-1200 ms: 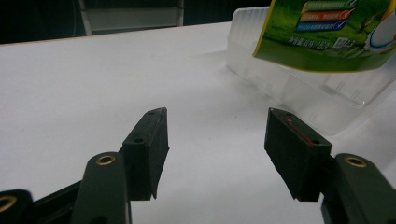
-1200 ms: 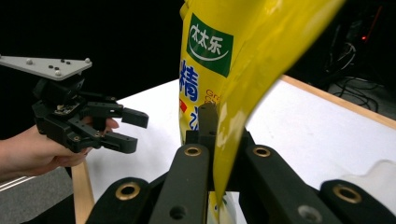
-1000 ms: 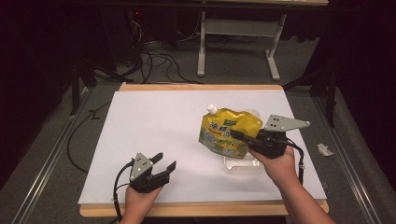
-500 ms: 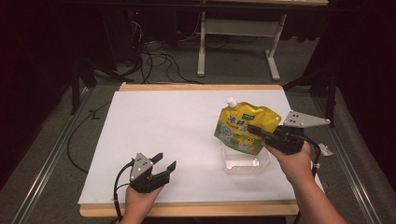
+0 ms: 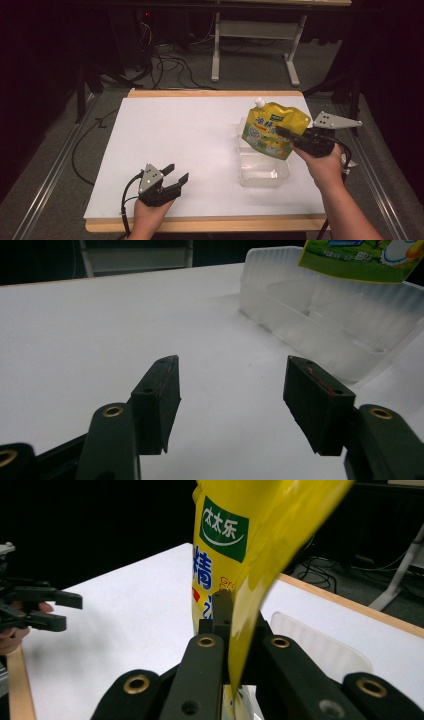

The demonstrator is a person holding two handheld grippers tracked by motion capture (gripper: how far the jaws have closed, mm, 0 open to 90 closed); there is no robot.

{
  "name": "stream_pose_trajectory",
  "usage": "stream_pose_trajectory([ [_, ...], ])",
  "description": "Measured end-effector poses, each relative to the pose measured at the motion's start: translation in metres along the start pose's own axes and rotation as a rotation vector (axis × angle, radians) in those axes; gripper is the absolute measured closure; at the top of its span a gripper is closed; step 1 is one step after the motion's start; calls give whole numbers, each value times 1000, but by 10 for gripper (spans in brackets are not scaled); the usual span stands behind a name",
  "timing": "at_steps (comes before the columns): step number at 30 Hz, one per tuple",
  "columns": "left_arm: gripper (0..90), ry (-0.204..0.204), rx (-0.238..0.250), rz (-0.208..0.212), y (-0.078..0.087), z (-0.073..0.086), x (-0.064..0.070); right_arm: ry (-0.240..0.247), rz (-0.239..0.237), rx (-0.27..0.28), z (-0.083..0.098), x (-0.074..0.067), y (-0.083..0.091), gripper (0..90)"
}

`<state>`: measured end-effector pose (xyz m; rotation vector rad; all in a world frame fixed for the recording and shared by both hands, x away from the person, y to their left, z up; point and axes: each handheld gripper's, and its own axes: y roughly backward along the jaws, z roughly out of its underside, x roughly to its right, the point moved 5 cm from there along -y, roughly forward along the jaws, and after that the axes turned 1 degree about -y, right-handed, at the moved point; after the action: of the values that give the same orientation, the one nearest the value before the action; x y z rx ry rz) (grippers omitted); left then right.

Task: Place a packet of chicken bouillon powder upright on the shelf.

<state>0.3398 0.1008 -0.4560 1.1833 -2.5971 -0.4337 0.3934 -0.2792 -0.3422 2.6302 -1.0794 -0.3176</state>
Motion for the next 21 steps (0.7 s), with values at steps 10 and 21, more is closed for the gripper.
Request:
stream_pose_trajectory([
  [10,401,1,-7,3,0,1,-1,7,7,-13,-2,11,-8,900],
  [21,399,8,-4,1,1,0,-2,10,-15,-48,2,23,-25,900],
])
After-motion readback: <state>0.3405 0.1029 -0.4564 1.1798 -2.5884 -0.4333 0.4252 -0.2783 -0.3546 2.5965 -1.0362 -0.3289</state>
